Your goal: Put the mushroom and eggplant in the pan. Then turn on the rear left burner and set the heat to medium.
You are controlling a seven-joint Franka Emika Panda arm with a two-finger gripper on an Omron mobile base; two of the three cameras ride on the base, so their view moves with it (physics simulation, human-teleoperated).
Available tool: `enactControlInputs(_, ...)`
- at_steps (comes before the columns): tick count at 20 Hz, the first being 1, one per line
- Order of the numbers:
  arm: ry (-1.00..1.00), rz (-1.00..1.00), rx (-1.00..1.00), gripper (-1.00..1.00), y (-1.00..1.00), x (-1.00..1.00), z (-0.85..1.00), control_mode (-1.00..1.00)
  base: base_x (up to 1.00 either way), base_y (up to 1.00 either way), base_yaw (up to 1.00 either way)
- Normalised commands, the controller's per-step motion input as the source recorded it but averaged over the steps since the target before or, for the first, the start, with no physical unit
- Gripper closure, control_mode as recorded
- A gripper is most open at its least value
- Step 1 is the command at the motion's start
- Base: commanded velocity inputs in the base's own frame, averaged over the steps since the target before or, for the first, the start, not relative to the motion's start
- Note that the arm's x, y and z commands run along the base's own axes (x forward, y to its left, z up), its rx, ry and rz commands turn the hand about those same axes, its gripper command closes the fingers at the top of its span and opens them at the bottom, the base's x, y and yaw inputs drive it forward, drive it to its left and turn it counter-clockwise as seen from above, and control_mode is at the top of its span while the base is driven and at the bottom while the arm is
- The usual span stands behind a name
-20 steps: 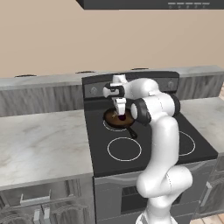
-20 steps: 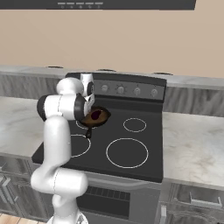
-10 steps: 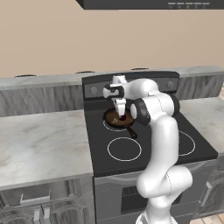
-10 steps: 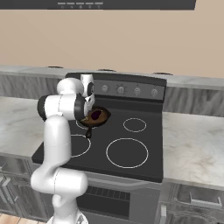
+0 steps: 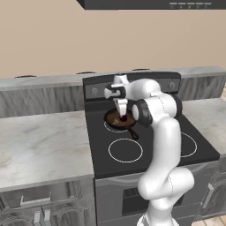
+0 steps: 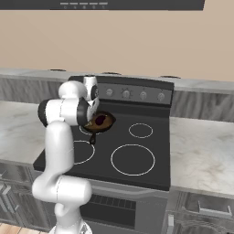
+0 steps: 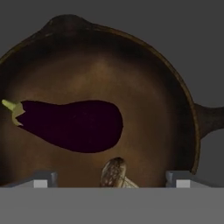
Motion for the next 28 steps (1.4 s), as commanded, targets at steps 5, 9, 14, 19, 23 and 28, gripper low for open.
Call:
enactControlInputs(5, -0.18, 0.05, 0.0, -1.0, -0.17, 0.0, 0.47, -1.0, 0.0, 0.0, 0.0)
enactControlInputs(9, -0.39, 0.43, -0.12, -1.0, -0.2, -0.24, 0.23, -1.0, 0.0, 0.0, 0.0)
enactControlInputs(14, -0.6, 0.4, -0.19, -1.0, -0.49, -0.31, 0.38, -1.0, 0.0, 0.0, 0.0)
enactControlInputs(19, -0.48, 0.56, -0.3, -1.0, -0.12, -0.14, 0.31, -1.0, 0.0, 0.0, 0.0)
enactControlInputs(23, -0.33, 0.55, -0.31, -1.0, 0.01, -0.08, 0.43, -1.0, 0.0, 0.0, 0.0)
enactControlInputs(28, -0.04, 0.34, -0.35, -1.0, 0.04, 0.0, 0.63, -1.0, 0.0, 0.0, 0.0)
